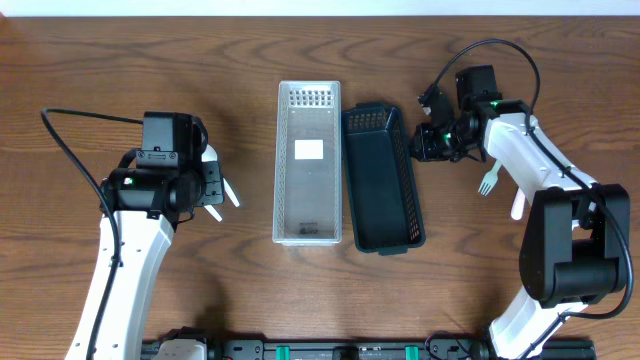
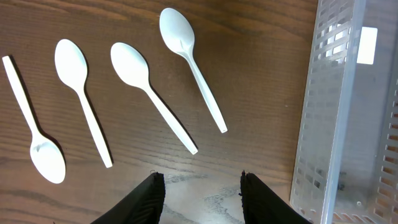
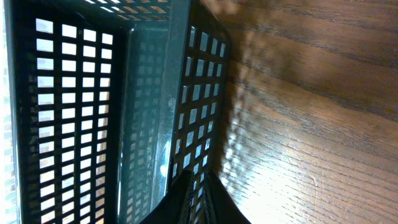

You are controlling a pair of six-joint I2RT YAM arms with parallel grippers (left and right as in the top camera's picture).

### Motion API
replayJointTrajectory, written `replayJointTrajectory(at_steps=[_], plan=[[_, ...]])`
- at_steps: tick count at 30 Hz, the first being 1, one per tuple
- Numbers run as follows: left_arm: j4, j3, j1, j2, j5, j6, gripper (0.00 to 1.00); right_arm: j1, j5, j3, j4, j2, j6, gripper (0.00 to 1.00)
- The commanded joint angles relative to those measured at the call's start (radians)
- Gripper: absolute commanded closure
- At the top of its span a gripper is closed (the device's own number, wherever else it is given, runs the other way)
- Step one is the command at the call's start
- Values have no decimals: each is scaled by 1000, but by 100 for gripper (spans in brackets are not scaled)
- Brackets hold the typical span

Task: Pack container
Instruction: 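Raise the right arm and move the right gripper over the light-green fork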

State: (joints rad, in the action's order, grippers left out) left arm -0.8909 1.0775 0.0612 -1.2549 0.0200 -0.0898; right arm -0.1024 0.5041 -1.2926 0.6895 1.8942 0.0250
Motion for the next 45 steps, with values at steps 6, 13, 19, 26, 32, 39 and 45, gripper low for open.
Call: replayJointTrajectory(at_steps=[6,13,19,26,32,39,45], plan=[[-2,15,2,-2,-1,-2,57,18,-266,-14,84,6,161,99],[2,15,2,-2,-1,-2,56,29,-263,-14,341,6,157,99],[10,15,2,-2,-1,-2,56,10,-103,-14,405,6,63,99],[10,15,2,-2,-1,-2,56,-11,114,-14,412,6,-32,97],[10,15,2,-2,-1,-2,56,-16,182,-14,408,6,-76,96],[10,15,2,-2,-1,-2,56,-15,203,-14,392,6,-84,97],[9,15,2,-2,-1,-2,49,6,48,-14,365,6,-15,93]])
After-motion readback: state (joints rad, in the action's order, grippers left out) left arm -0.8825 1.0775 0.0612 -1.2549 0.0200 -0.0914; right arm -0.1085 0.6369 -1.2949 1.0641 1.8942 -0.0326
